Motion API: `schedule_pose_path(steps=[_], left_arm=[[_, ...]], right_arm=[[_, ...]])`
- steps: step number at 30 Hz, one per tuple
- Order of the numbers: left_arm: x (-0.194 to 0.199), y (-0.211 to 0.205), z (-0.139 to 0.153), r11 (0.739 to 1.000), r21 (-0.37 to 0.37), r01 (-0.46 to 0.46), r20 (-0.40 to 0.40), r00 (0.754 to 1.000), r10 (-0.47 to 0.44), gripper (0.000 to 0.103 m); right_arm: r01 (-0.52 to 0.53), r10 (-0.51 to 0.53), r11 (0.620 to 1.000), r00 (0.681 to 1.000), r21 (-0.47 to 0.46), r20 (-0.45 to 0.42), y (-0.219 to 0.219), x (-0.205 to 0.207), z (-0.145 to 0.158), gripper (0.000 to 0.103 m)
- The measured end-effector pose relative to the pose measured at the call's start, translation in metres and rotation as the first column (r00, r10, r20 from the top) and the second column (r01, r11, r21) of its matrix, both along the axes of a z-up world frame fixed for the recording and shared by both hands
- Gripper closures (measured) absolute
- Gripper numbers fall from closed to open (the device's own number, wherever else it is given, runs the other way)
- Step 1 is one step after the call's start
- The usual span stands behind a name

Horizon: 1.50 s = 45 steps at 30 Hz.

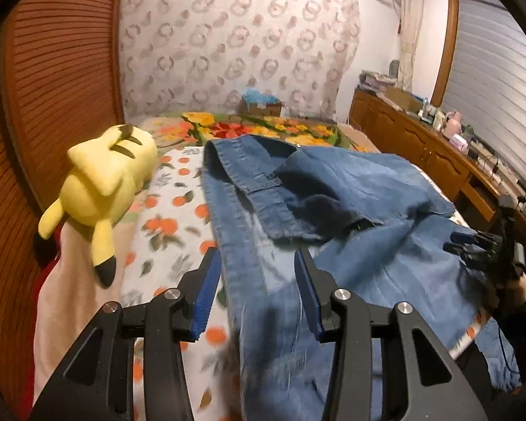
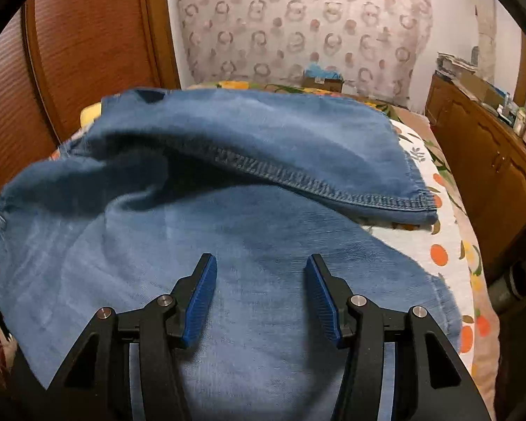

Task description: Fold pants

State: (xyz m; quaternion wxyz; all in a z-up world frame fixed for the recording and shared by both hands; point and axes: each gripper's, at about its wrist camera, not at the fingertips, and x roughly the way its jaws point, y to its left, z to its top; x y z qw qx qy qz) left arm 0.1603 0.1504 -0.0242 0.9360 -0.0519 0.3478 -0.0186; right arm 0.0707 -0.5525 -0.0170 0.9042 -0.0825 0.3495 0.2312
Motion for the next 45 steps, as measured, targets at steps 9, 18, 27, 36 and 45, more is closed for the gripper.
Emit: schedule_pose_path(steps=[9, 18, 27, 36, 45], left_arm=[[0.084, -0.028, -0.031, 0.999, 0.028, 0.043, -0.16, 0.986, -0.038, 0.061], [0.105, -0.042, -0.063, 1.0, 0.002, 0.029, -0.273, 0.962, -0.027, 0.065], [0.095, -0.045, -0.072, 0.999, -0.047, -0.006, -0.249, 0.968, -0.006, 0.071], [0.078, -0.056, -0.077, 0.999, -0.021, -0.023, -0.221, 0.975, 0.018, 0.079], [0.062, -0.046, -0.052, 1.0, 0.004, -0.028, -0.136, 0.99, 0.028, 0.103]], right_arm=[[0.005, -0.005, 1.0, 1.0, -0.021, 0.01, 0.007, -0.004, 0.001, 0.047], [0.007, -0.007, 1.0, 1.0, -0.021, 0.009, 0.006, -0.008, 0.0, 0.047], [0.007, -0.007, 1.0, 1.0, -0.022, 0.009, 0.005, -0.01, 0.001, 0.047], [0.008, -0.008, 1.0, 1.0, -0.023, 0.01, 0.005, -0.01, 0.001, 0.047], [0.009, -0.009, 1.0, 1.0, -0.027, 0.013, 0.004, -0.01, 0.002, 0.047]])
